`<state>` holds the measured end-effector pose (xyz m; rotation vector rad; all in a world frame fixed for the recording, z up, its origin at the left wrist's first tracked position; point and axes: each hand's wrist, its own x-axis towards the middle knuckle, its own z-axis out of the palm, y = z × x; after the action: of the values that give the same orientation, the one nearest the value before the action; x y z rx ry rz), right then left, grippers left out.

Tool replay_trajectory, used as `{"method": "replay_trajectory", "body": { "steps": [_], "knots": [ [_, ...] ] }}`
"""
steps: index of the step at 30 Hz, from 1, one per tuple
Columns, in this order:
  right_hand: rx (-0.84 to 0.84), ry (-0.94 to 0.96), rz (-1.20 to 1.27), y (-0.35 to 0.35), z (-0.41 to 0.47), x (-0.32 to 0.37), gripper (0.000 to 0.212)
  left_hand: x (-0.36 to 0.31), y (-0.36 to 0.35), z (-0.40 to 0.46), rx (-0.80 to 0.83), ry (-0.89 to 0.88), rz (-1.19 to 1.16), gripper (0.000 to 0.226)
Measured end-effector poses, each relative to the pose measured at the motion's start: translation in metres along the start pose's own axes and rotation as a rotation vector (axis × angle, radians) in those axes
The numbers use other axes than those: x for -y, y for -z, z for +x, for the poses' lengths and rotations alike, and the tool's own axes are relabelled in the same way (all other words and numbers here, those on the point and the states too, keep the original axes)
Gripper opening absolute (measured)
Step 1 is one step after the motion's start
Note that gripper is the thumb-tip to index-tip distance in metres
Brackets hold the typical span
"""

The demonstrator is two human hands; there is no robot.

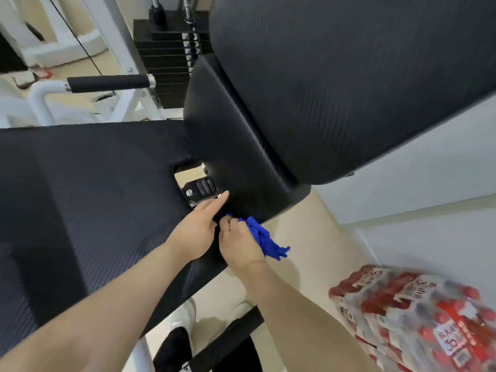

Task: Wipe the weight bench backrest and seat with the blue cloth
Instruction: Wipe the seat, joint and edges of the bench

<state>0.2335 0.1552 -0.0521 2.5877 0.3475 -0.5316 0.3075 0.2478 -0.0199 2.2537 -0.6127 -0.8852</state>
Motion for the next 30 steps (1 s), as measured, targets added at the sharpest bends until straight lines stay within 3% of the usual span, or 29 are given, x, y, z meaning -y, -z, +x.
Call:
{"method": "replay_trajectory", "body": {
  "steps": [5,9,11,14,16,19,20,21,24,28,30],
  "knots": [
    [0.084,-0.052,0.257,-0.003,-0.027,-0.009,0.049,-0.008,0.009,-0.007,0.063,0.011,0.062,0.066],
    [0.191,-0.361,0.638,-0.01,-0.079,-0.032,0.042,-0.03,0.015,-0.007,0.078,0.041,0.035,0.069],
    [0.174,-0.388,0.762,-0.001,-0.091,-0.036,0.044,-0.038,0.018,-0.004,0.092,0.042,0.018,0.068],
    [-0.032,-0.23,0.679,0.037,-0.078,-0.031,0.047,-0.038,0.02,0.0,0.102,0.05,-0.01,0.066],
    [-0.145,-0.231,0.537,0.068,-0.061,-0.039,0.042,-0.038,0.024,0.001,0.044,0.042,-0.003,0.061],
    [-0.33,-0.418,0.363,0.09,-0.047,-0.073,0.015,-0.041,0.032,-0.003,-0.078,0.042,-0.1,0.055],
    [-0.384,-0.485,0.332,0.091,-0.049,-0.083,0.013,-0.041,0.033,-0.004,-0.091,0.051,-0.127,0.055],
    [-0.41,-0.54,0.305,0.088,-0.05,-0.088,0.023,-0.04,0.034,-0.005,-0.096,0.06,-0.145,0.055],
    [-0.334,-0.562,0.24,0.082,-0.049,-0.079,0.044,-0.037,0.035,-0.004,-0.091,0.055,-0.162,0.056],
    [-0.082,-0.249,0.238,0.074,-0.034,-0.058,0.022,-0.036,0.037,-0.008,-0.052,-0.019,-0.095,0.061],
    [-0.122,-0.301,0.228,0.087,-0.032,-0.073,0.014,-0.038,0.042,-0.008,-0.061,-0.066,-0.055,0.063]
  ]
}}
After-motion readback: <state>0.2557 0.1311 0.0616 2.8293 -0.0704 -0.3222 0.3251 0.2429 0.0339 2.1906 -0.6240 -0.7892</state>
